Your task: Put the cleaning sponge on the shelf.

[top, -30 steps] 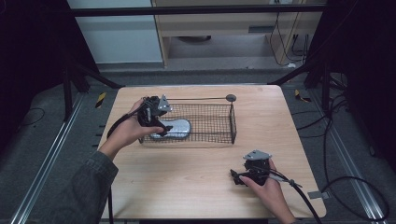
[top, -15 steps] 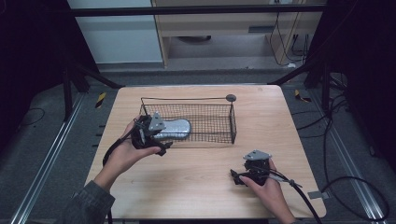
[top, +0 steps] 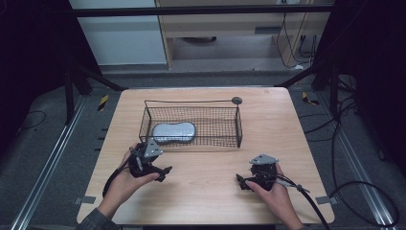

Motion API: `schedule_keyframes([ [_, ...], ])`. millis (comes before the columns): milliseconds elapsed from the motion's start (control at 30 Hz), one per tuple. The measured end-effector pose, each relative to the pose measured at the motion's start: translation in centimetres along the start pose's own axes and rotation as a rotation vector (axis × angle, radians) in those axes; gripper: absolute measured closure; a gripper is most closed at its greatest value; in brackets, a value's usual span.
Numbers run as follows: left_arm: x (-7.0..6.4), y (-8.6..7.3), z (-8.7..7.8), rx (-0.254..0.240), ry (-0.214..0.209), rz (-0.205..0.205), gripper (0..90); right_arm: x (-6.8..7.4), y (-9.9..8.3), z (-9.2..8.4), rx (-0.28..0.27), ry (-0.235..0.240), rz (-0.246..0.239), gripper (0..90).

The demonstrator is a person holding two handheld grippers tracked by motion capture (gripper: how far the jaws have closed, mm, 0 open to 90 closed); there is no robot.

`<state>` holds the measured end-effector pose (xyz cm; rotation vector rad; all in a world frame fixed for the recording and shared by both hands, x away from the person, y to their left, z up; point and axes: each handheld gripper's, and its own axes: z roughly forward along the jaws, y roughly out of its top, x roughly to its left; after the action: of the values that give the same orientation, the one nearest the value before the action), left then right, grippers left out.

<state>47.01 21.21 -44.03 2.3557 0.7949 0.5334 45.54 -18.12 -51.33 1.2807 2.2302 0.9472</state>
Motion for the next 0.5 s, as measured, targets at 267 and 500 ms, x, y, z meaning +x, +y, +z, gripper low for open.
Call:
schedule_keyframes([
  [267, 2.0, -3.6, 0.7, 0.048, 0.06, -0.096, 6.9, 0.0, 0.0, 0.0, -0.001, 0.002, -0.001, 0.8],
  [500, 4.0, -5.6, 1.3, 0.054, 0.106, -0.183, 6.5, 0.0, 0.0, 0.0, -0.001, 0.002, 0.0, 0.8],
])
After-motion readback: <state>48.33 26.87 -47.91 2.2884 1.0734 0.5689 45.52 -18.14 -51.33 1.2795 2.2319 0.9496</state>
